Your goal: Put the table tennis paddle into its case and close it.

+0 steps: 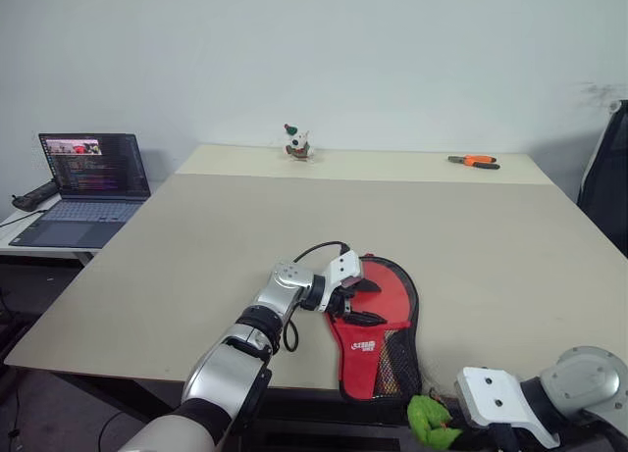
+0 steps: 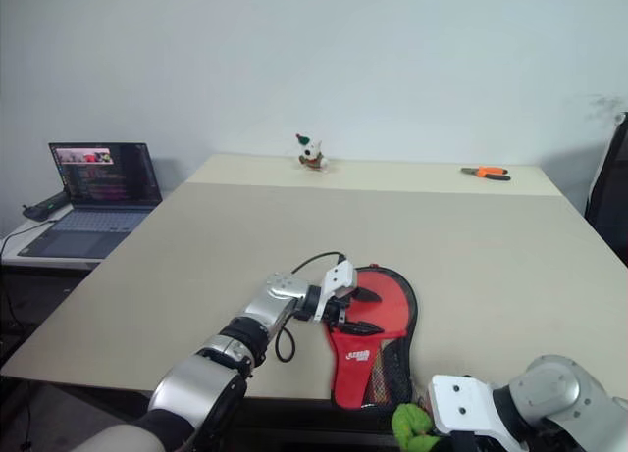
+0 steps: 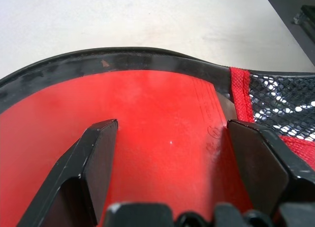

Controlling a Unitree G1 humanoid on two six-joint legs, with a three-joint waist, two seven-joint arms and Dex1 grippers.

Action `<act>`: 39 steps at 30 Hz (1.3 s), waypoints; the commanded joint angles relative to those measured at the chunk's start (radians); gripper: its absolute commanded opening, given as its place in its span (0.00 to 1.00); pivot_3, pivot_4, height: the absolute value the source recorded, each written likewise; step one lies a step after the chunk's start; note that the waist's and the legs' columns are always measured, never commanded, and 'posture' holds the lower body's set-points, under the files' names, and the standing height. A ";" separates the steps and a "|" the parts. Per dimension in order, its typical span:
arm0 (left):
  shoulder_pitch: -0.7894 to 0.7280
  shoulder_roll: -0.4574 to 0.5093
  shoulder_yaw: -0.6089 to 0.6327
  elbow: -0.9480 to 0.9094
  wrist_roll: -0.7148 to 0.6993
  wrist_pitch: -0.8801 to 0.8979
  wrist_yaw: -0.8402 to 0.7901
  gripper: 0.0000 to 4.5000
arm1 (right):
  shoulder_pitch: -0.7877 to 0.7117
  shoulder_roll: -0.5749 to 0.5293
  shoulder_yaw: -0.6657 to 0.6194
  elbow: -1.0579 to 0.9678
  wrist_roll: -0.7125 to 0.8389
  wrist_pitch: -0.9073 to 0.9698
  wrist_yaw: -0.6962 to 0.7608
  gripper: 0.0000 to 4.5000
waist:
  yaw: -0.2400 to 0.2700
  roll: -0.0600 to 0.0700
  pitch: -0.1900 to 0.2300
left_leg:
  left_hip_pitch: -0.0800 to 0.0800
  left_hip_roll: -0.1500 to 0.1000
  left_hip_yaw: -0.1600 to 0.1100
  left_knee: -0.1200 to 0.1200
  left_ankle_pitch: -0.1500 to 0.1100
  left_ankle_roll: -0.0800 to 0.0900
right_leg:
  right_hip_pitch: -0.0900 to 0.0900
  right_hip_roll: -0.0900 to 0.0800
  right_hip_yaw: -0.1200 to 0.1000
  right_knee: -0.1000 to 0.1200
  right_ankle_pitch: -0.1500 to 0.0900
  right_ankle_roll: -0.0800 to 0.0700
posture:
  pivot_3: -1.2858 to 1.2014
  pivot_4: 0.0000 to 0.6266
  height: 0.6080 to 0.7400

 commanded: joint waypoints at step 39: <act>0.342 0.313 0.171 -0.838 -0.225 0.370 -0.024 0.86 | -0.483 0.343 -0.060 0.384 0.204 0.077 -0.287 0.49 | -0.053 -0.001 0.001 | 0.002 0.002 -0.002 -0.002 0.000 0.000 | -0.002 0.001 0.004 0.002 0.003 -0.006 | 0.52 0.24 1.00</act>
